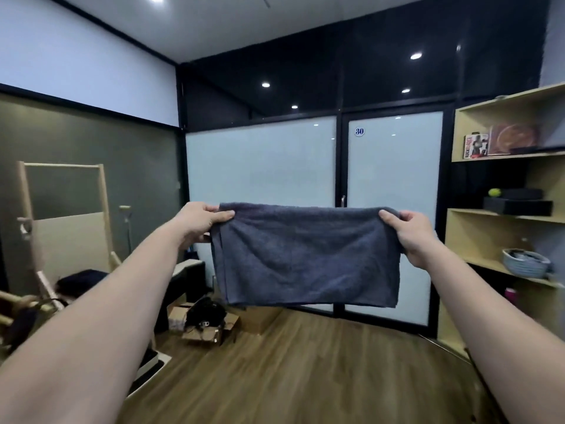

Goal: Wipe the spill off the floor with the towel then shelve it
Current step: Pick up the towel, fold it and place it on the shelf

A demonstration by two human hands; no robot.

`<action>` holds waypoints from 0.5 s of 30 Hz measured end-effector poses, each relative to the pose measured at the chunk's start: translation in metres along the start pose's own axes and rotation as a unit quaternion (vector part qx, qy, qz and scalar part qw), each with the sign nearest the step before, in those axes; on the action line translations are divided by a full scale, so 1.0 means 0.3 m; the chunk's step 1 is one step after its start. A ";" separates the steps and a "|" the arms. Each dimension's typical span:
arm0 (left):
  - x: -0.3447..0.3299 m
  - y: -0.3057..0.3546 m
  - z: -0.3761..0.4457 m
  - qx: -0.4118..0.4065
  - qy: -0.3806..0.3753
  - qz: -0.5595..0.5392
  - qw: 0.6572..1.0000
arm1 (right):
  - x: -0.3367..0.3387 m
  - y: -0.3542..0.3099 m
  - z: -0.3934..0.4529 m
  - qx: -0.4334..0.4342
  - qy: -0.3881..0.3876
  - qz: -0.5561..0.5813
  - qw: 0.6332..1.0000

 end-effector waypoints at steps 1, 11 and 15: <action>-0.013 0.002 0.002 -0.002 -0.007 0.009 1.000 | 0.017 0.001 -0.004 -0.003 0.008 0.002 1.000; -0.213 -0.330 -0.039 0.223 -0.162 0.034 0.961 | 0.097 0.188 -0.039 -0.109 0.029 -0.186 0.976; -0.379 -0.527 -0.114 0.306 -0.198 0.072 0.928 | 0.015 0.410 -0.153 -0.214 -0.017 -0.283 0.935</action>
Point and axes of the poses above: each hand's wrist, its own z-axis towards the middle knuckle, its own x-axis out of the back of the hand, y = z × x, the point moved 8 cm from there along z, towards the middle knuckle, and after that the axes turned 5 degrees about z, right-handed, at the moved point
